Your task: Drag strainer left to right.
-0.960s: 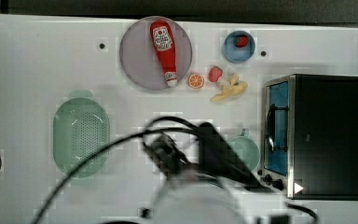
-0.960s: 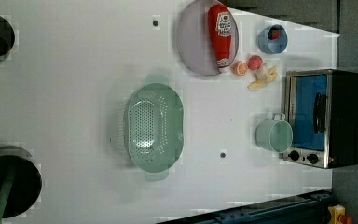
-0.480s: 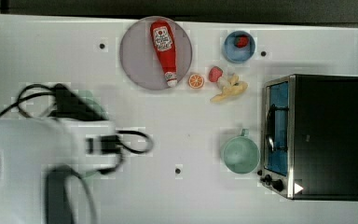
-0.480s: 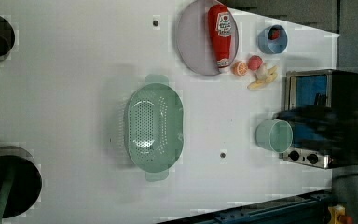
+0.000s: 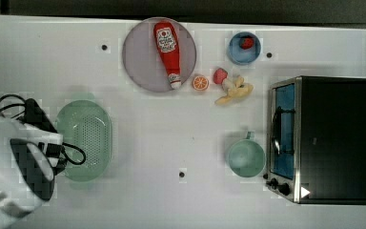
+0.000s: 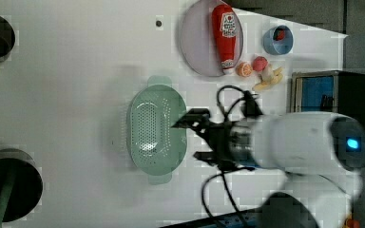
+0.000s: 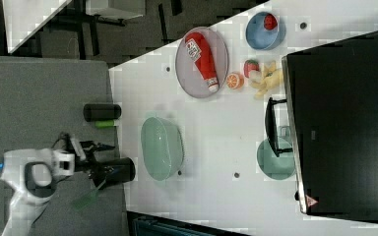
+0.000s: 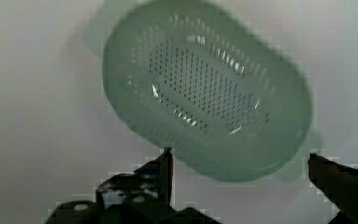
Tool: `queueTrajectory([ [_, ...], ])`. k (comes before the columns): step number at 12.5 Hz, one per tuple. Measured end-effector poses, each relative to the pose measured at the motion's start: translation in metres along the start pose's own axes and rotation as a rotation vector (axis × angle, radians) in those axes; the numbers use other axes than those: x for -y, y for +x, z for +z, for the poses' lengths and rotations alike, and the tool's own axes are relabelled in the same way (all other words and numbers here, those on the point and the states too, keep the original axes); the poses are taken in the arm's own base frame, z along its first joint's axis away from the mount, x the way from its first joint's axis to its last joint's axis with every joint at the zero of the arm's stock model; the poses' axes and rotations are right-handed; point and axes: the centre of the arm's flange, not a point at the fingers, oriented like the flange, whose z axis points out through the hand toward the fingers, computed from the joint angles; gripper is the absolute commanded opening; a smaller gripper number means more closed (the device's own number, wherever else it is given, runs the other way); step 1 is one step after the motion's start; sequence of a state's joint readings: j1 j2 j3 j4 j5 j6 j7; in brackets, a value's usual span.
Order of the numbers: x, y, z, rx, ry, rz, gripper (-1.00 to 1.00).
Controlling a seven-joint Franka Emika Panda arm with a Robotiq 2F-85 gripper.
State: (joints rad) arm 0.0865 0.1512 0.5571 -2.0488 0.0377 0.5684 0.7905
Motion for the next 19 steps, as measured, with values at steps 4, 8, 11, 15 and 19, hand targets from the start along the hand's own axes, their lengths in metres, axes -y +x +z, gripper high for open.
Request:
queueTrajectory([
  [4,0.015,0.011,0.066,-0.061,-0.015,0.275,1.0],
  [8,0.022,0.014,0.147,0.008,-0.008,0.436,1.0],
  [11,0.014,0.023,0.2,-0.003,-0.042,0.421,1.0],
  [15,0.005,0.05,0.22,-0.027,-0.058,0.492,1.0],
  [19,0.002,0.081,0.22,-0.042,-0.047,0.541,1.0],
])
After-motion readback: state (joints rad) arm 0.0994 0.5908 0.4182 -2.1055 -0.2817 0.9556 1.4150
